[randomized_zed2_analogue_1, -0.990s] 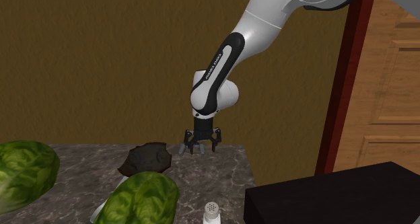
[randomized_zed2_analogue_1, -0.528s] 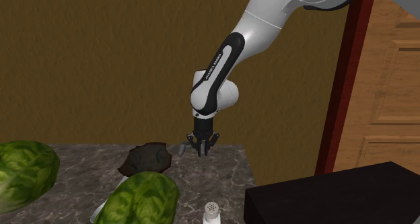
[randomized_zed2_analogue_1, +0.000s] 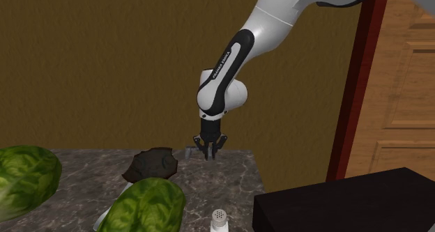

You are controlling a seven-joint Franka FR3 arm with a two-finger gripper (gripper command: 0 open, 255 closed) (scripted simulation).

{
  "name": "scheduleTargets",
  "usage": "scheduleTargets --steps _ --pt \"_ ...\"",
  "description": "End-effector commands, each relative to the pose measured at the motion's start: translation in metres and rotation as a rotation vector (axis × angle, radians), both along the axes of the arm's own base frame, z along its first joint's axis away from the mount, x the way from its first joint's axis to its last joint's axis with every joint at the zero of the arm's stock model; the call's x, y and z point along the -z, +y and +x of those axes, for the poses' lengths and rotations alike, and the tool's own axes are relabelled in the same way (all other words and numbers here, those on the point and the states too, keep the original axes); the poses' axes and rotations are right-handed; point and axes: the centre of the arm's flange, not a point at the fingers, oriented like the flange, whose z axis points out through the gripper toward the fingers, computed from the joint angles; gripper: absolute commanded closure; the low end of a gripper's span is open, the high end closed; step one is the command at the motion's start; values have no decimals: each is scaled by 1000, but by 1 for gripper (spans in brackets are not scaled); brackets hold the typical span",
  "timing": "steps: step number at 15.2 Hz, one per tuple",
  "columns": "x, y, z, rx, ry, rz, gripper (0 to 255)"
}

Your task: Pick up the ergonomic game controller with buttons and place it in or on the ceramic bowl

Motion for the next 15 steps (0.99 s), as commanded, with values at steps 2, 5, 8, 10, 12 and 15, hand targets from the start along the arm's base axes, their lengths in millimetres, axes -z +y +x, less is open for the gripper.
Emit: scheduleTargets --steps 2,5,8,10,12,15 --pt "-15 0 -1 0 0 0 255" --pt "-31 0 -1 0 0 0 255" --pt "-47 0 -1 0 0 0 255" --pt "-57 0 -1 0 0 0 255" --pt "-68 0 -1 0 0 0 255" --pt "-84 0 -1 0 0 0 255"
